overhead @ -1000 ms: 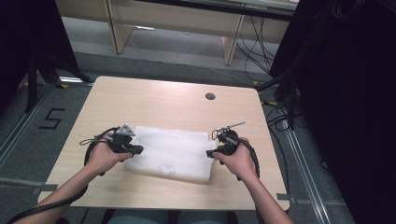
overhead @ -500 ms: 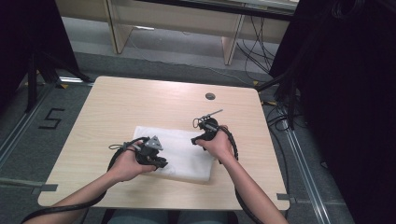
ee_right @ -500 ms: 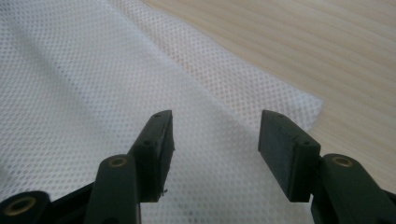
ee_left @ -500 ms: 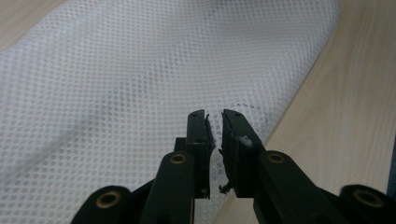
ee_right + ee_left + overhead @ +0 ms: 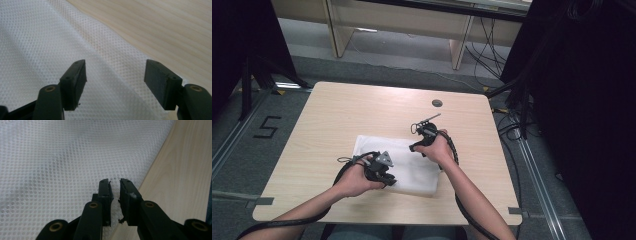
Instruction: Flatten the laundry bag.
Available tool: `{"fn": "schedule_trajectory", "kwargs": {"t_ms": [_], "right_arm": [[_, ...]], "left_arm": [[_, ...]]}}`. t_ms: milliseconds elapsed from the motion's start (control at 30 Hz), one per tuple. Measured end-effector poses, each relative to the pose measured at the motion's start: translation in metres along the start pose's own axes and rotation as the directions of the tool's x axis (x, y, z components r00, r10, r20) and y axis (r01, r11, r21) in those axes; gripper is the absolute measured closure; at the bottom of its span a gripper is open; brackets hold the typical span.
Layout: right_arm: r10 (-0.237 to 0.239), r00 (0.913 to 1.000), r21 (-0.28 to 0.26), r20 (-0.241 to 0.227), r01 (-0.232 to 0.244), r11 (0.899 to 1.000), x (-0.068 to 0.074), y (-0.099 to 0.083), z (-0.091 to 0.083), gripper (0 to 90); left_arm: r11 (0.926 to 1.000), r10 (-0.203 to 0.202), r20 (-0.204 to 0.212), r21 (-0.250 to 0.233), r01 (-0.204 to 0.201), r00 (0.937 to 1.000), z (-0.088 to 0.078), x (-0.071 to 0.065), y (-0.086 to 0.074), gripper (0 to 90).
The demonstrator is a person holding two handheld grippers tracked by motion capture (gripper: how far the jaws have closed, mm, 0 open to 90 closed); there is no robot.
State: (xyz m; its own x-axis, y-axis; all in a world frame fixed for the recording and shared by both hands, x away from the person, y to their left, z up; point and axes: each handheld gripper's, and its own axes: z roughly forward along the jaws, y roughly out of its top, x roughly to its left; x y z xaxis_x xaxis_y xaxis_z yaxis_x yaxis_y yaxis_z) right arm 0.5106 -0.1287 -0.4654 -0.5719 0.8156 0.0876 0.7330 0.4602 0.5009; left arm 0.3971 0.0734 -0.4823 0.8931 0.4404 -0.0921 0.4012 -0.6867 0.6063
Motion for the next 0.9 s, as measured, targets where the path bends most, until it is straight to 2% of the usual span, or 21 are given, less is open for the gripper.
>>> {"fn": "schedule_trajectory", "kwargs": {"t_ms": [100, 133, 200, 267, 300, 367, 433, 467, 533, 567, 600, 633, 767, 833, 867, 900], "right_arm": [[0.007, 0.9998, 0.012, -0.017, -0.007, 1.000, 0.002, -0.002, 0.006, 32.3], [0.008, 0.9996, 0.013, -0.027, -0.007, 1.000, 0.002, -0.003, 0.009, 32.1], [0.007, 0.9998, 0.029, -0.017, -0.007, 1.000, 0.003, -0.004, 0.011, 31.8], [0.011, 0.9994, 0.037, -0.034, -0.010, 0.999, 0.003, -0.005, 0.014, 31.6], [0.015, 0.9994, 0.041, -0.030, -0.014, 0.999, 0.002, -0.005, 0.015, 31.6], [0.003, 0.9998, 0.036, -0.020, -0.002, 0.999, 0.002, -0.007, 0.018, 32.3], [-0.015, 0.9996, 0.060, -0.023, 0.016, 0.998, 0.001, -0.008, 0.020, 34.2], [-0.032, 0.9992, 0.049, -0.022, 0.033, 0.998, 0.002, -0.009, 0.021, 37.0], [-0.077, 0.9970, 0.062, 0.008, 0.076, 0.995, 0.003, -0.009, 0.020, 44.9], [-0.089, 0.9960, 0.074, 0.004, 0.088, 0.993, 0.004, -0.009, 0.020, 49.8], [-0.100, 0.9950, 0.061, -0.001, 0.100, 0.993, 0.005, -0.009, 0.020, 54.4], [-0.103, 0.9947, 0.082, 0.005, 0.102, 0.991, 0.007, -0.009, 0.019, 57.6], [-0.149, 0.9886, 0.098, -0.021, 0.150, 0.984, 0.016, -0.010, 0.017, 80.5], [-0.152, 0.9879, 0.114, -0.032, 0.155, 0.981, 0.021, -0.010, 0.016, 87.5], [-0.172, 0.9851, 0.123, -0.013, 0.172, 0.977, 0.024, -0.009, 0.014, 88.4], [-0.176, 0.9840, 0.127, -0.027, 0.178, 0.976, 0.025, -0.009, 0.013, 89.0]], "left_arm": [[0.9998, -0.016, 0.004, 0.008, 0.016, 0.9999, 0.003, -0.001, -0.002, 78.3], [0.9998, -0.008, 0.006, 0.016, 0.008, 0.9999, 0.004, -0.001, -0.002, 78.2], [0.9998, 0.001, 0.006, 0.019, -0.001, 1.0000, 0.007, -0.001, -0.003, 78.2], [0.9996, -0.016, 0.005, 0.025, 0.015, 0.9999, 0.008, -0.003, -0.004, 78.1], [0.9996, 0.002, 0.008, 0.028, -0.003, 1.0000, 0.009, -0.002, -0.004, 78.2], [0.9996, 0.006, 0.003, 0.028, -0.006, 1.0000, 0.010, -0.002, -0.004, 78.3], [0.9995, -0.002, 0.000, 0.032, 0.002, 1.0000, 0.011, -0.002, -0.004, 78.3], [0.9995, 0.008, -0.001, 0.030, -0.008, 1.0000, 0.011, -0.002, -0.004, 78.3], [0.9994, 0.014, -0.010, 0.031, -0.013, 0.9999, 0.011, -0.002, -0.005, 78.3], [0.9994, 0.013, -0.010, 0.032, -0.013, 0.9999, 0.012, -0.002, -0.005, 78.3], [0.9994, 0.012, -0.010, 0.031, -0.012, 0.9999, 0.012, -0.002, -0.005, 78.3], [0.9994, 0.012, -0.010, 0.033, -0.012, 0.9999, 0.012, -0.002, -0.005, 78.4], [0.9995, 0.008, -0.010, 0.029, -0.008, 0.9999, 0.013, -0.003, -0.005, 78.3], [0.9996, 0.006, -0.011, 0.028, -0.006, 0.9999, 0.013, -0.003, -0.006, 78.6], [0.9996, 0.011, -0.012, 0.028, -0.010, 0.9999, 0.013, -0.003, -0.006, 78.8], [0.9996, 0.001, -0.005, 0.029, 0.000, 1.0000, 0.013, -0.004, -0.006, 79.0]]}}
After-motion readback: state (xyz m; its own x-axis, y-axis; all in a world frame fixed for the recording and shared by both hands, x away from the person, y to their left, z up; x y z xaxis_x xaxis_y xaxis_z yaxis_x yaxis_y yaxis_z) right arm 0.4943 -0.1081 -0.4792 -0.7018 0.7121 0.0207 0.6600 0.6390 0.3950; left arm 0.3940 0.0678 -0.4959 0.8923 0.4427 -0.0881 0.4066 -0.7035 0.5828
